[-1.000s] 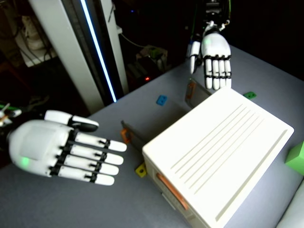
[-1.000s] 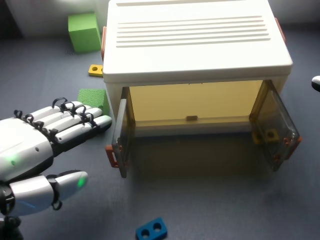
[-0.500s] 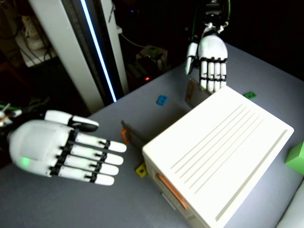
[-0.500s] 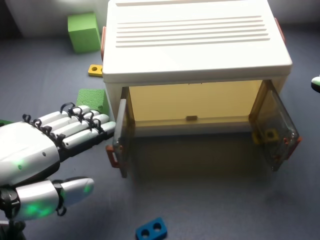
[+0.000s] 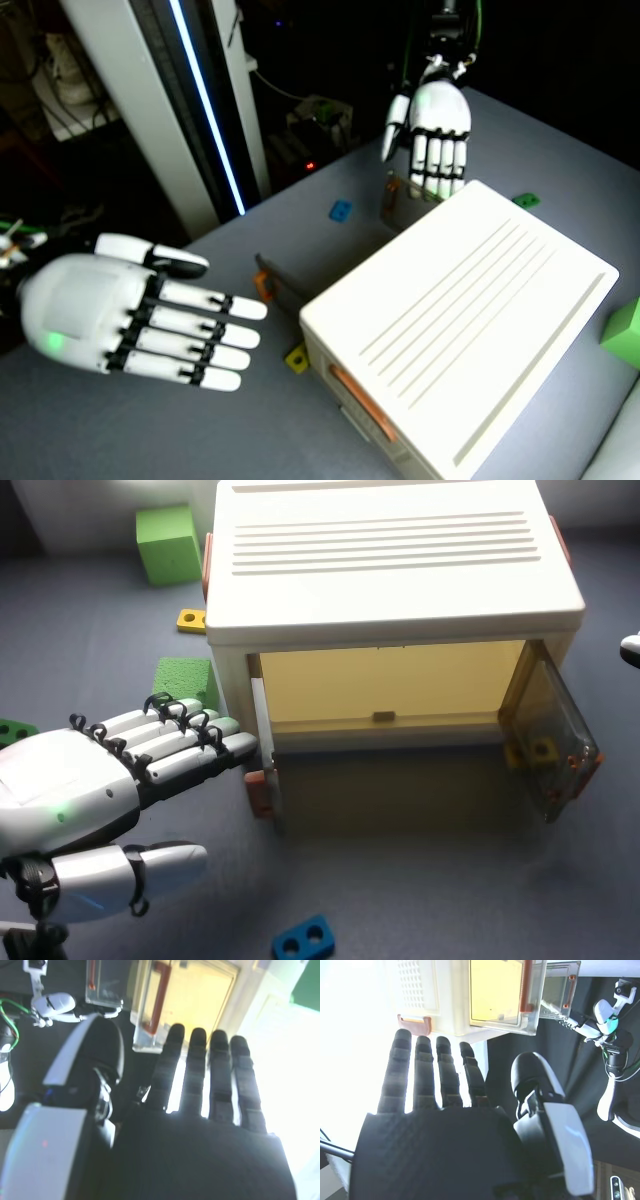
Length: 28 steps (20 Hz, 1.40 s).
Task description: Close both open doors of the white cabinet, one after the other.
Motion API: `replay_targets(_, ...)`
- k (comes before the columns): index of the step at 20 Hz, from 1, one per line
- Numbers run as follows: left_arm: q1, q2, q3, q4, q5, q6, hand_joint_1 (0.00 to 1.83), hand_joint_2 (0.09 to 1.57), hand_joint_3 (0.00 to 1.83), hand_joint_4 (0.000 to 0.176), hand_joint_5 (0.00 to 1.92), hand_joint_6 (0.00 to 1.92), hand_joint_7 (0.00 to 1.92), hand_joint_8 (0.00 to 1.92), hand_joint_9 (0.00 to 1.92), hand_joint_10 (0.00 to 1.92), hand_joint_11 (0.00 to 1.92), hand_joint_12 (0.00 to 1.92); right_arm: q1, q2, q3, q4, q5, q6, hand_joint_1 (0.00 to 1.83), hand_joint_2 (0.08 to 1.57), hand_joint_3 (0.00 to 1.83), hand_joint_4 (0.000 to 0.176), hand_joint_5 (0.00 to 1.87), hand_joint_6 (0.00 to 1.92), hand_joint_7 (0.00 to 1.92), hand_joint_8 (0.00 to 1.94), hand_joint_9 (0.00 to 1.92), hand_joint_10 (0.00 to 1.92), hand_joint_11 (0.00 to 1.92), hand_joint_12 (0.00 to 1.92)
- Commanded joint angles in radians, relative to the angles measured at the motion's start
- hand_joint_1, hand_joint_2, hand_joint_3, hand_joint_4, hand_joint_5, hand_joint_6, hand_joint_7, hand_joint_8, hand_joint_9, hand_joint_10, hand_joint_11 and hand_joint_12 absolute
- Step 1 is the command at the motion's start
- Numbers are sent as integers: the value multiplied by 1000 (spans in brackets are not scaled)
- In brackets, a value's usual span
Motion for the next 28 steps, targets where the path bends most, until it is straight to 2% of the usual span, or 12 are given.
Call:
replay_targets(1,-10,-8,3,-3,-109,-9,0,1518,0,0,37,14,0,0,0,0,0,0,4,-1,5,34,116,7,0,1421,0,48,70,2,66,2,54,4,101,3)
replay_targets(8,-45,-56,23,13,-99,-14,0,1533,6,0,63,14,0,0,0,0,3,1,4,-7,9,35,116,8,0,1436,2,29,82,5,84,7,66,6,112,6)
replay_targets(10,-60,-67,28,18,-99,-14,0,1533,4,0,55,8,0,0,0,0,3,1,4,-8,9,35,116,8,0,1426,0,38,76,2,78,3,59,2,105,2)
replay_targets(11,-63,-71,31,19,-100,-14,0,1531,3,0,44,3,0,0,0,0,0,0,4,-9,9,35,116,8,0,1433,1,29,83,5,83,5,61,2,106,2)
replay_targets(13,-70,-83,36,19,-102,-14,0,1536,5,0,49,4,0,0,0,0,22,9,4,-11,10,35,116,8,0,1431,0,40,78,2,81,3,59,1,107,3)
replay_targets(14,-74,-89,39,19,-102,-14,0,1536,5,0,42,0,0,0,0,0,12,5,4,-11,10,35,116,9,0,1427,0,39,83,3,86,5,64,3,112,4)
replay_targets(15,-80,-95,43,19,-100,-14,0,1545,8,0,37,0,0,0,0,0,6,2,4,-11,10,35,116,9,0,1429,0,29,87,5,85,3,65,3,109,3)
replay_targets(16,-84,-101,46,20,-98,-14,0,1545,8,0,40,1,2,1,0,0,6,2,4,-11,11,35,116,9,0,1427,0,30,89,5,85,3,65,3,103,0)
replay_targets(19,-96,-115,52,22,-97,-14,0,1546,6,0,52,7,14,5,15,6,26,11,4,-11,11,35,116,9,0,1420,0,48,75,0,73,0,52,0,93,0)
replay_targets(21,-109,-126,58,25,-94,-14,0,1535,1,0,45,5,6,2,6,2,25,10,4,-11,11,36,116,11,0,1422,0,48,81,3,77,2,61,4,105,5)
replay_targets(26,-134,-147,72,35,-76,-15,0,1537,2,0,83,12,36,8,33,8,33,12,4,-13,10,36,117,12,0,1438,5,30,95,6,86,4,64,3,112,5)
replay_targets(28,-140,-154,76,36,-74,-15,0,1536,1,0,84,10,40,8,31,6,19,6,4,-14,10,36,117,12,0,1442,6,32,100,7,93,6,67,3,115,5)
